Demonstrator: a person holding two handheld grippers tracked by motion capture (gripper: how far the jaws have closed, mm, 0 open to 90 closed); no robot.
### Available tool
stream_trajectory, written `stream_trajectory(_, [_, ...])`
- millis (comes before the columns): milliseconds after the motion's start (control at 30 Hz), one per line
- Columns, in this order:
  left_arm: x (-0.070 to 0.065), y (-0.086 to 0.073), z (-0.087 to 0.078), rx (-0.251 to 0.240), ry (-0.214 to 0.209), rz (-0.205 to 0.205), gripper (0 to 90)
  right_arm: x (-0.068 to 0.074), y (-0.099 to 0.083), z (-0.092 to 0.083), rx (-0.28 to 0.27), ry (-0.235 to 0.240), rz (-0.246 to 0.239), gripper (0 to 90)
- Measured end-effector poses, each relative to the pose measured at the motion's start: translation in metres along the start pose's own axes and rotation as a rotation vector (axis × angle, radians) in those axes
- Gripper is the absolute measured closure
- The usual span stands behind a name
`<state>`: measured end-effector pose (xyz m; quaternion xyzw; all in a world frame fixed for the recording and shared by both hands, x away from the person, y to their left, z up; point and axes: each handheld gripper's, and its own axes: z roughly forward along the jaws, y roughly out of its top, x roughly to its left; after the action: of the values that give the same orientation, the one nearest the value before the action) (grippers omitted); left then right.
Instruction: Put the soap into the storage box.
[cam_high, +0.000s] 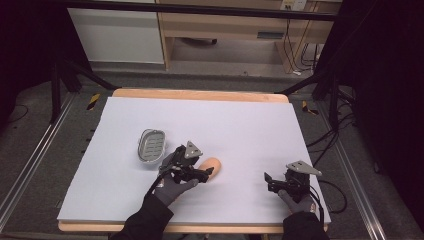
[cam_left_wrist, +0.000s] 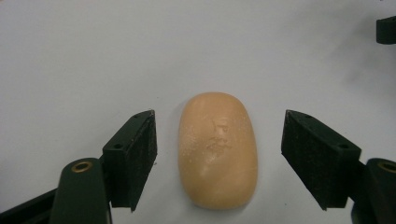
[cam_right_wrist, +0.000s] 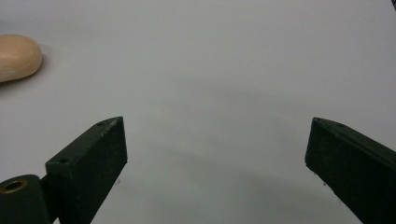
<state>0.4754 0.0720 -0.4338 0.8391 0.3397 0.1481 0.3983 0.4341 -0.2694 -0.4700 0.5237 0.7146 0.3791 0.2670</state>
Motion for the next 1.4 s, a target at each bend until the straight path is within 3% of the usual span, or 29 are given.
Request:
stream_trajectory(1100, [-0.007, -0.001, 0.034, 0.098, -0.020, 0.017, 27.3, 0.001, 0.000, 0.002, 0.017, 0.007, -0.004, 5.8])
stream_trajectory(1400, [-0.006, 0.000, 0.038, 0.119, 0.005, 0.030, 26.6, 0.002, 0.000, 0.002, 0.022, 0.007, 0.002, 5.8])
